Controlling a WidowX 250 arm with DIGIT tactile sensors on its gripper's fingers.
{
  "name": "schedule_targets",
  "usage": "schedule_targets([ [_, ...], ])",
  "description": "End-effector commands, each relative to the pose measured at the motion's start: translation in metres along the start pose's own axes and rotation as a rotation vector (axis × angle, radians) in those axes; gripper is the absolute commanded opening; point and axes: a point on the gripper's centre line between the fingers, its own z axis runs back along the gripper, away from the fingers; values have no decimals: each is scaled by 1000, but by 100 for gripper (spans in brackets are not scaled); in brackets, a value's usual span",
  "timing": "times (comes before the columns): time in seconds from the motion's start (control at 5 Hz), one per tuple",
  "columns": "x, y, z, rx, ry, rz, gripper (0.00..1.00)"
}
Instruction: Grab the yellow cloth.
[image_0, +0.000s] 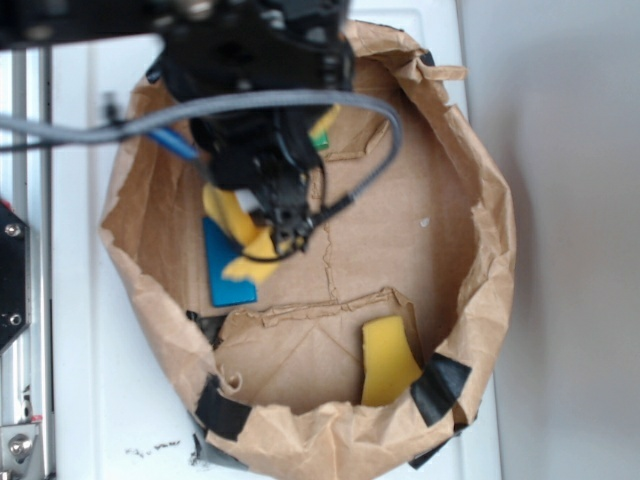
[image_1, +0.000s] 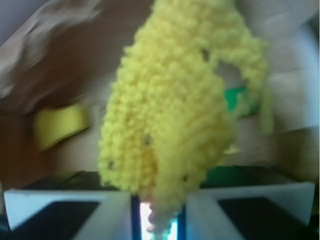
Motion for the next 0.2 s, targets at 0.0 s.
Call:
schedule_targets([
  [0.0, -15, 5, 4, -7, -186, -50, 0],
])
